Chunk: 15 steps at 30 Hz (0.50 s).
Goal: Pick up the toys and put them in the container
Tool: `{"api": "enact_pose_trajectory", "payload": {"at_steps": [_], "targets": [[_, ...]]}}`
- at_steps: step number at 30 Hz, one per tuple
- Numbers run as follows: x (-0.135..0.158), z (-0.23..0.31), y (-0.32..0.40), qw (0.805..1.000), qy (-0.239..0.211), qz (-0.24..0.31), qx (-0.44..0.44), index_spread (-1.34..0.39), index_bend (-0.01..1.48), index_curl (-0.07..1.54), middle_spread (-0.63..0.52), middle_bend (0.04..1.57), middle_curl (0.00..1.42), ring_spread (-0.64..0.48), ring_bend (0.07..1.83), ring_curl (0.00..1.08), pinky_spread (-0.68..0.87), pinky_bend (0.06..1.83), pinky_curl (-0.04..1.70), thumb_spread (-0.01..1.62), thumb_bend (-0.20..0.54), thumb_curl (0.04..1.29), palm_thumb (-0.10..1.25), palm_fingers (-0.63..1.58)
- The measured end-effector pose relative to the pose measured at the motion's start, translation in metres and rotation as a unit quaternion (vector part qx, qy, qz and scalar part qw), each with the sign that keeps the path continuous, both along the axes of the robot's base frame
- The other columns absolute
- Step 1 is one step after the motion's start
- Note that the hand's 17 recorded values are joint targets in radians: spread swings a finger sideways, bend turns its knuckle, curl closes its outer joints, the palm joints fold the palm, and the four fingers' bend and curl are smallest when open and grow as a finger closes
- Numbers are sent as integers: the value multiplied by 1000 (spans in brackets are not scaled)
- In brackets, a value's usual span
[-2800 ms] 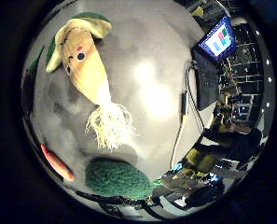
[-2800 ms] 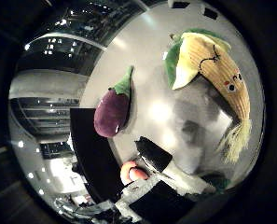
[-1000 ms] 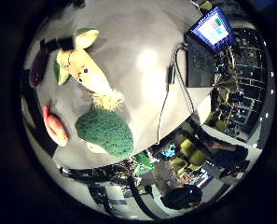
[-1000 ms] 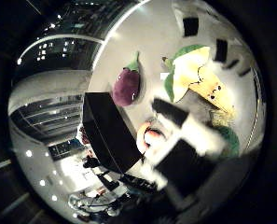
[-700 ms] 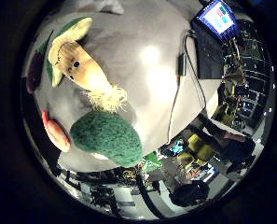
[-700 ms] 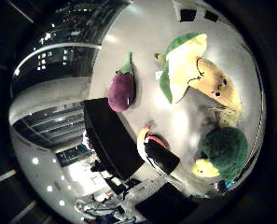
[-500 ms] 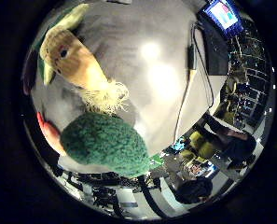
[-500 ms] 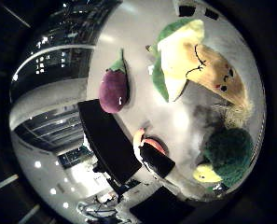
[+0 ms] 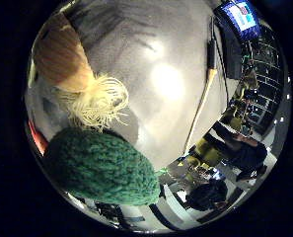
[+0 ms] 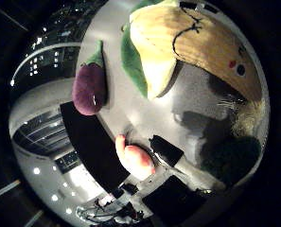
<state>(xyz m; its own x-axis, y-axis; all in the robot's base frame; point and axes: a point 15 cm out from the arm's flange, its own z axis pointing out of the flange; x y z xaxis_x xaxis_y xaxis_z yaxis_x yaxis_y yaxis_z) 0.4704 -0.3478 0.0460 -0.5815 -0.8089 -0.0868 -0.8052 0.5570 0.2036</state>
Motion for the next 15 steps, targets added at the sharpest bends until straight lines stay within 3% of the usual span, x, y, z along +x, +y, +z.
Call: {"api": "enact_pose_trajectory", "payload": {"at_steps": [4,6,12,15], "targets": [[-4,-7,-1,1000,16,6,-12,-178,458,435,206,182,271,264,172,171,438,331,241,937,-12,360,794,192],[-6,-8,-2,1000,20,9,-16,-287,624,482,134,200,285,233,166,155,422,254,226,914,-1,385,905,307],[-4,-3,-3,999,20,14,-22,-420,1031,621,-45,301,333,160,155,111,391,154,185,912,-9,410,1041,474],[-2,10,-6,999,12,15,-27,-417,1091,647,-87,348,352,136,169,106,386,166,173,931,-12,415,1068,476]]}}
